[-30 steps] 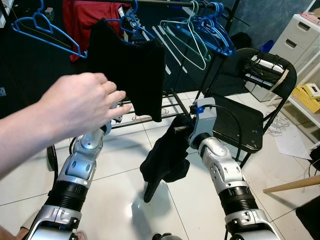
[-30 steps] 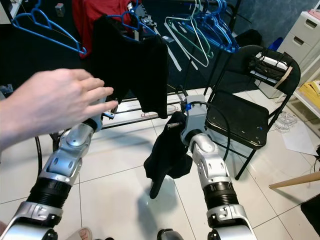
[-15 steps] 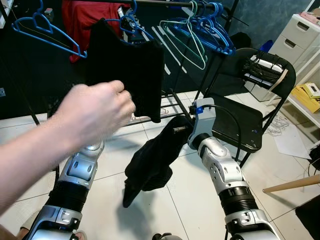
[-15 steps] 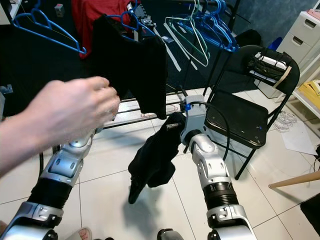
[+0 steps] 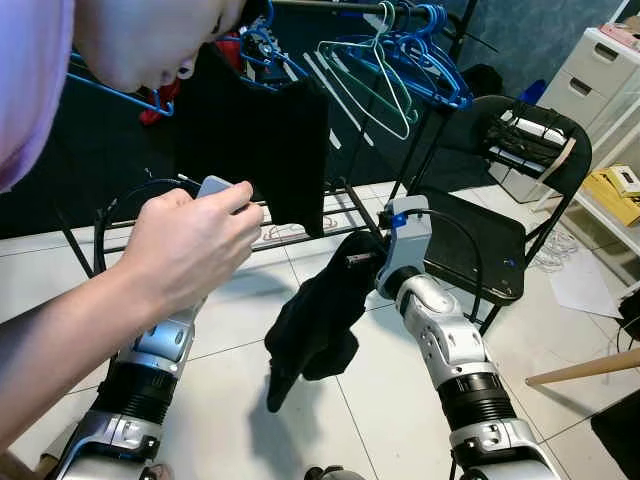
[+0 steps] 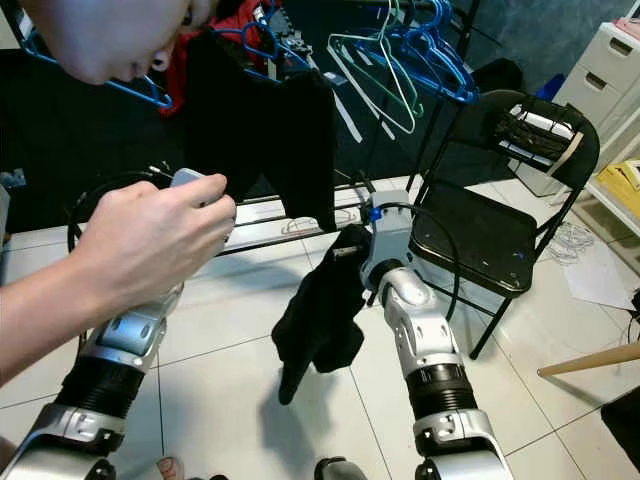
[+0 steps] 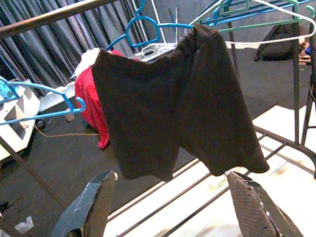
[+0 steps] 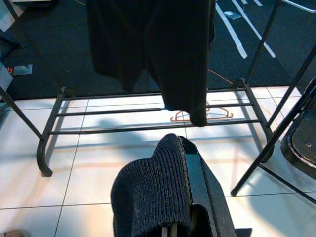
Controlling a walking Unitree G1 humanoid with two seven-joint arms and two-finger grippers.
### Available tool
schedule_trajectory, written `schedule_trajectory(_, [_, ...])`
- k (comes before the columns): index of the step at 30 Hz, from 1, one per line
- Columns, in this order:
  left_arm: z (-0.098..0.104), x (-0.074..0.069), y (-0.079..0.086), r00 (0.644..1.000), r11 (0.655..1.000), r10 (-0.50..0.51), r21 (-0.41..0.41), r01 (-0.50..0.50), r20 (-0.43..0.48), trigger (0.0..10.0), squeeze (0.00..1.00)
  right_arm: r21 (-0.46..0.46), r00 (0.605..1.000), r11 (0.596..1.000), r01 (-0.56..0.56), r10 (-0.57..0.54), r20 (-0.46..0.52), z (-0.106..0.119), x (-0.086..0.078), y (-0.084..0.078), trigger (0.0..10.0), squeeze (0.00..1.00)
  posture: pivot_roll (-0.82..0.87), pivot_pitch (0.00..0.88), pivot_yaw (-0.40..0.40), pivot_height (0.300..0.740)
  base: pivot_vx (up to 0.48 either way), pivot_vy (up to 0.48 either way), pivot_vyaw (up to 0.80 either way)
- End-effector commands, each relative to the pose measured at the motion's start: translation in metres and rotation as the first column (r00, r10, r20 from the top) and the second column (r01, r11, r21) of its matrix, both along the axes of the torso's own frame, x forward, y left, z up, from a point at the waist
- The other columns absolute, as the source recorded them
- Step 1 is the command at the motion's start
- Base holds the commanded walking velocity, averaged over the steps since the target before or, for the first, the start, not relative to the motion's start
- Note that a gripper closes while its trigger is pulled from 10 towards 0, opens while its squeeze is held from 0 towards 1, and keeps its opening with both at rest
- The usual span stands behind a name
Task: Hang hanger
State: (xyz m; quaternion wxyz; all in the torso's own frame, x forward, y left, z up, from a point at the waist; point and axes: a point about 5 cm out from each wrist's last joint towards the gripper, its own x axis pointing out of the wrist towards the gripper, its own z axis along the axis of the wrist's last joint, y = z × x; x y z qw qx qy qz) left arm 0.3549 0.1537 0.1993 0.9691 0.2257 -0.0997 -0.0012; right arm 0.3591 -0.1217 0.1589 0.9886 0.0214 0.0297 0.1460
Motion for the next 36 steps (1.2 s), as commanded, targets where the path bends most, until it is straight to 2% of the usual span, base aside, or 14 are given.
schedule_trajectory(1, [-0.009,-0.001,0.0,0.999,0.999,-0.007,0.044,0.009,-0.037,10.0,0.0,0.008,1.0,1.0,0.005,-0.005,0.015,0.004,-0.002,-0.002,0.0,0.0,-0.14,0.131,-0.096,0.74,0.0,0.0,0.0])
schedule_trajectory(18, [-0.013,-0.004,-0.001,0.998,0.997,-0.029,0.073,0.033,-0.053,10.0,0.0,0.02,1.0,1.0,0.003,-0.003,0.012,0.003,-0.002,0.0,0.0,0.0,-0.14,0.112,-0.093,0.74,0.0,0.0,0.0])
schedule_trajectory(22, [-0.017,-0.003,-0.001,0.995,0.999,-0.039,0.03,0.042,-0.091,10.0,0.0,0.022,1.0,1.0,0.004,-0.004,0.013,0.004,-0.001,-0.001,0.0,0.0,-0.14,0.116,-0.09,0.74,0.0,0.0,0.0])
schedule_trajectory(23, [-0.026,-0.004,0.001,0.988,0.999,-0.038,-0.008,0.037,-0.15,10.0,0.0,0.039,1.0,0.999,0.013,-0.014,0.014,0.008,0.002,-0.004,0.0,0.0,-0.14,0.12,-0.086,0.74,0.0,0.0,0.0])
schedule_trajectory(24, [-0.026,-0.004,0.001,0.988,0.999,-0.038,-0.008,0.037,-0.15,10.0,0.0,0.039,1.0,0.999,0.013,-0.014,0.014,0.008,0.002,-0.004,0.0,0.0,-0.14,0.12,-0.086,0.74,0.0,0.0,0.0])
schedule_trajectory(26, [-0.041,-0.007,0.012,0.974,0.998,0.027,-0.041,-0.037,-0.225,10.0,0.0,0.057,1.0,0.998,0.008,-0.009,0.024,0.018,0.008,-0.01,0.0,0.0,-0.14,0.128,-0.092,0.74,0.0,0.0,0.0])
schedule_trajectory(29, [-0.049,-0.009,0.021,0.963,0.993,0.063,-0.083,-0.088,-0.264,10.0,0.0,0.063,1.0,0.998,-0.014,0.012,0.027,0.023,0.011,-0.012,0.0,0.0,-0.14,0.128,-0.095,0.74,0.0,0.0,0.0])
schedule_trajectory(32, [-0.049,-0.009,0.021,0.963,0.993,0.063,-0.083,-0.088,-0.264,10.0,0.0,0.063,1.0,0.998,-0.014,0.012,0.027,0.023,0.011,-0.012,0.0,0.0,-0.14,0.128,-0.095,0.74,0.0,0.0,0.0])
schedule_trajectory(33, [-0.053,-0.011,0.022,0.956,0.982,0.052,-0.162,-0.102,-0.288,10.0,0.0,0.068,0.999,0.997,-0.024,0.022,0.026,0.024,0.012,-0.012,0.0,0.0,-0.13,0.128,-0.098,0.74,0.0,0.0,0.0])
schedule_trajectory(35, [-0.053,-0.011,0.022,0.956,0.982,0.052,-0.162,-0.102,-0.288,10.0,0.0,0.068,0.999,0.997,-0.024,0.022,0.026,0.024,0.012,-0.012,0.0,0.0,-0.13,0.128,-0.098,0.74,0.0,0.0,0.0])
schedule_trajectory(36, [-0.059,-0.015,0.021,0.949,0.957,0.02,-0.269,-0.109,-0.316,10.0,0.0,0.081,0.999,0.996,-0.025,0.022,0.029,0.028,0.014,-0.014,0.0,0.0,-0.13,0.131,-0.101,0.74,0.0,0.0,0.0])
